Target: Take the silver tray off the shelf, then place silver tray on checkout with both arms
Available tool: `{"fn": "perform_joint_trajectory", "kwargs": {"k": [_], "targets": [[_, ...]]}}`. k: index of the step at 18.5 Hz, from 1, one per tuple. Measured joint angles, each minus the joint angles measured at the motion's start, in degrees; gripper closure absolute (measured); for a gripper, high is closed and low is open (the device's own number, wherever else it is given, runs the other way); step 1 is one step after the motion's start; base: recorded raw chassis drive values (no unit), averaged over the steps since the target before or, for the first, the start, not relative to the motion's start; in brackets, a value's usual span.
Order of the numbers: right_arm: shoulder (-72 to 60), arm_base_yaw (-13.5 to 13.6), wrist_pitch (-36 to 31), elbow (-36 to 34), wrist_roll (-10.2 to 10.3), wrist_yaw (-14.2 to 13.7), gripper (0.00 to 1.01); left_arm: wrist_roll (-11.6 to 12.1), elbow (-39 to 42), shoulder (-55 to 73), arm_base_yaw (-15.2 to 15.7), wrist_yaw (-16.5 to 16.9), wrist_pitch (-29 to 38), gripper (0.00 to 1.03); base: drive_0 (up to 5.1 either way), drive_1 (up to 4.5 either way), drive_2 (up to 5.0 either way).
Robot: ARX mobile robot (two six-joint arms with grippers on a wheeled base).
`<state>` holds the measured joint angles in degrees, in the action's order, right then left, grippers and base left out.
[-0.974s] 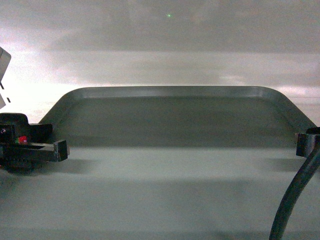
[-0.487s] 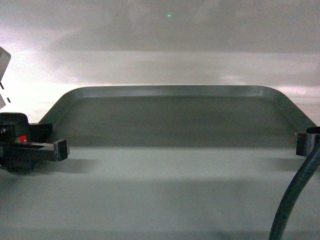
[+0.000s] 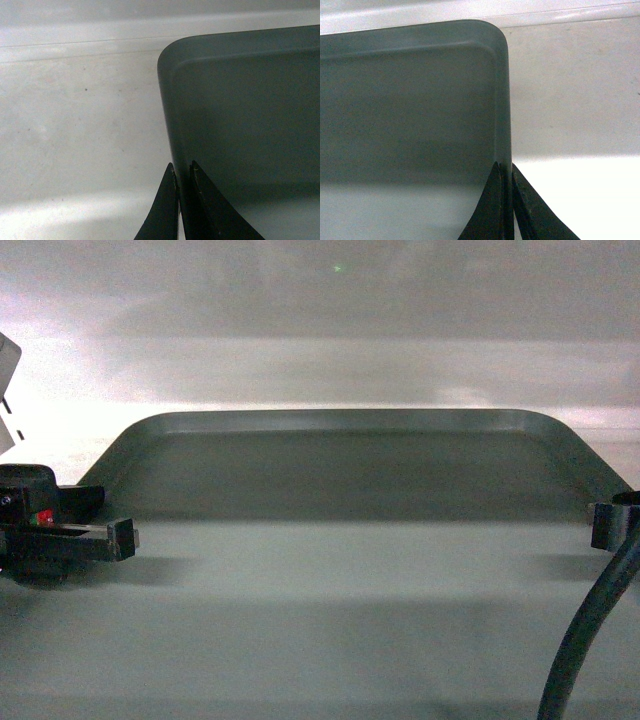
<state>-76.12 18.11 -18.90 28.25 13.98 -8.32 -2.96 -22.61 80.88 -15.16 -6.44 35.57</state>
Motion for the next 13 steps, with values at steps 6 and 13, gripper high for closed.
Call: {"fn": "perform_joint_trajectory", "kwargs": {"k": [6, 13], "targets": [[-0.3, 0.3, -0.2, 0.0, 0.0, -0.3, 0.99, 0.2, -0.1, 0.0, 0.1, 0.0, 0.0, 0.99, 0.0, -2.13, 2.2], [-0.3, 0.2, -0.2, 0.2, 0.0, -0.3, 0.99, 0.4, -0.2, 0.1, 0.1, 0.0, 0.2, 0.99, 0.1, -4.25, 4.4]]}}
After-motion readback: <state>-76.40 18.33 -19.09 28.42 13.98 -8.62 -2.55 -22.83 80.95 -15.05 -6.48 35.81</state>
